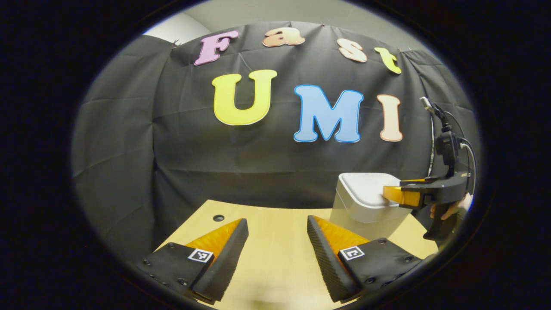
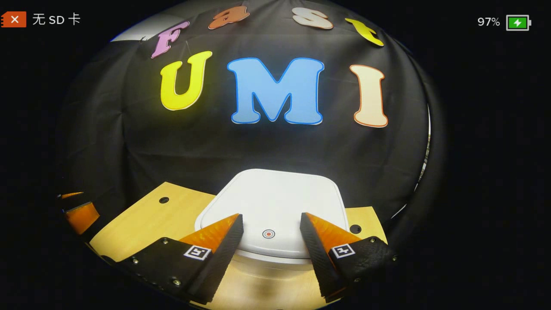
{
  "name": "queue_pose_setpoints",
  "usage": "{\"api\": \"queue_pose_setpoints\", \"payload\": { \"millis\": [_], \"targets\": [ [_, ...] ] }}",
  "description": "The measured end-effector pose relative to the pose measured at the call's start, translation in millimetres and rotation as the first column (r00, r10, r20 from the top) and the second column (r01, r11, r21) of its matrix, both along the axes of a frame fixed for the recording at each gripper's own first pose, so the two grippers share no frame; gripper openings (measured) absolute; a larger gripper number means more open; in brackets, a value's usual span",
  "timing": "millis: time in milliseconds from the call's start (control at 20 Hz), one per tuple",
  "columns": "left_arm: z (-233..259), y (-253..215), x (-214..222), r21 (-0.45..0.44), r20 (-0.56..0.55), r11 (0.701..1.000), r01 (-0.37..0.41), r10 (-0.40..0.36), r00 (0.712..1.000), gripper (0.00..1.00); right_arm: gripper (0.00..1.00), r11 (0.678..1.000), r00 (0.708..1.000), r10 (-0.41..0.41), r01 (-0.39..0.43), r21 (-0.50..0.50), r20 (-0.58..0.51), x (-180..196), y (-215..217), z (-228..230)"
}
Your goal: Press the lid of the desktop garbage bin to open it, pick up the crumpled paper on the desktop and throw it into the bin, then pick up the pop can on the desktop and drop it into the bin, and finally close the garbage bin lid.
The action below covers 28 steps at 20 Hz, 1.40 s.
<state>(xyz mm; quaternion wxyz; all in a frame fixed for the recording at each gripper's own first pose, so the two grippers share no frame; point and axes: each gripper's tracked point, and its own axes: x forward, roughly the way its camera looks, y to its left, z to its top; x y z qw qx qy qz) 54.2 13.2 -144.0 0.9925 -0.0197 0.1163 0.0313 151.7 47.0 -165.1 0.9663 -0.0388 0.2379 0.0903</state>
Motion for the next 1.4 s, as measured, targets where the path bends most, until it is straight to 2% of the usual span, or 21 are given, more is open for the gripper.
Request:
{"api": "queue_pose_setpoints", "payload": {
  "millis": [850, 1400],
  "targets": [
    [-8, -3, -1, 0.001, -0.007, 1.000, 0.011, -0.011, 1.000, 0.92, 0.87, 0.999, 0.991, -0.039, 0.041, -0.011, 0.125, -6, 1, -7],
    [-8, -5, -11, -0.002, -0.003, 1.000, 0.010, -0.010, 1.000, 0.92, 0.88, 1.000, 0.990, -0.026, 0.028, -0.012, 0.136, -10, 0, -11]
  ]
}}
